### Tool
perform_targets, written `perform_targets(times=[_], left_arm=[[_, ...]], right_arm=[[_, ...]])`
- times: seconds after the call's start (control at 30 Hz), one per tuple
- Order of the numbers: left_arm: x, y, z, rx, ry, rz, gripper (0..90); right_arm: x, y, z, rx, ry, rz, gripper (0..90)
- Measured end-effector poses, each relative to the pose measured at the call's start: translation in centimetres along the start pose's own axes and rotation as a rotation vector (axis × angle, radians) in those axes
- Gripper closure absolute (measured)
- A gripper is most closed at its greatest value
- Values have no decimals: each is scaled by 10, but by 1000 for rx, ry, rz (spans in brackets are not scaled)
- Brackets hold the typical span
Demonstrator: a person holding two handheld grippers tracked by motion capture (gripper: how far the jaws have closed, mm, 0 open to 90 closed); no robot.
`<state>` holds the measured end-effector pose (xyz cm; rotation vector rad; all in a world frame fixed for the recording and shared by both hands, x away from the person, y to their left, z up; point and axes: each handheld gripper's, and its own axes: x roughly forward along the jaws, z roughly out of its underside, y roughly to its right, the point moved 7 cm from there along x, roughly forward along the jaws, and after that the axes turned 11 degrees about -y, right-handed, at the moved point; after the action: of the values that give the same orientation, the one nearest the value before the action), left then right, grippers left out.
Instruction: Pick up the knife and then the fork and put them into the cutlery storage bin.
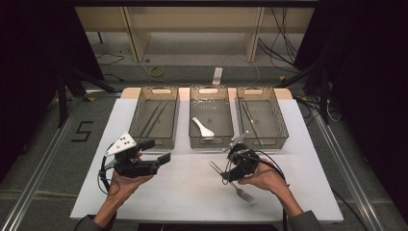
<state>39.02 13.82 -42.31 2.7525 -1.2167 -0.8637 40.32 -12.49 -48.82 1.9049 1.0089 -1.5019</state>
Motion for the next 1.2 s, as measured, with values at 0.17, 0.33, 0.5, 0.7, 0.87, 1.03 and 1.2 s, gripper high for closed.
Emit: perform_targets(times=[0.17, 0.33, 0.5, 0.7, 0.87, 1.03, 1.2], left_arm=[[0, 0, 0, 0, 0, 0, 160], [0, 0, 0, -1, -1, 1, 159], [0, 0, 0, 0, 0, 0, 160], [0, 0, 0, 0, 0, 0, 160], [0, 0, 0, 0, 0, 0, 160], [0, 0, 0, 1, 0, 0, 160], [0, 0, 0, 1, -1, 1, 160]], right_arm=[[5, -1, 3, 0, -26, -4, 365], [8, -1, 6, -10, -41, -5, 395], [14, -1, 9, -17, -63, -2, 436], [18, -3, 12, -28, -79, 2, 476], [21, -3, 14, -29, -92, 3, 501], [23, -3, 16, -35, -105, 1, 522], [24, -4, 17, -36, -113, -2, 547]])
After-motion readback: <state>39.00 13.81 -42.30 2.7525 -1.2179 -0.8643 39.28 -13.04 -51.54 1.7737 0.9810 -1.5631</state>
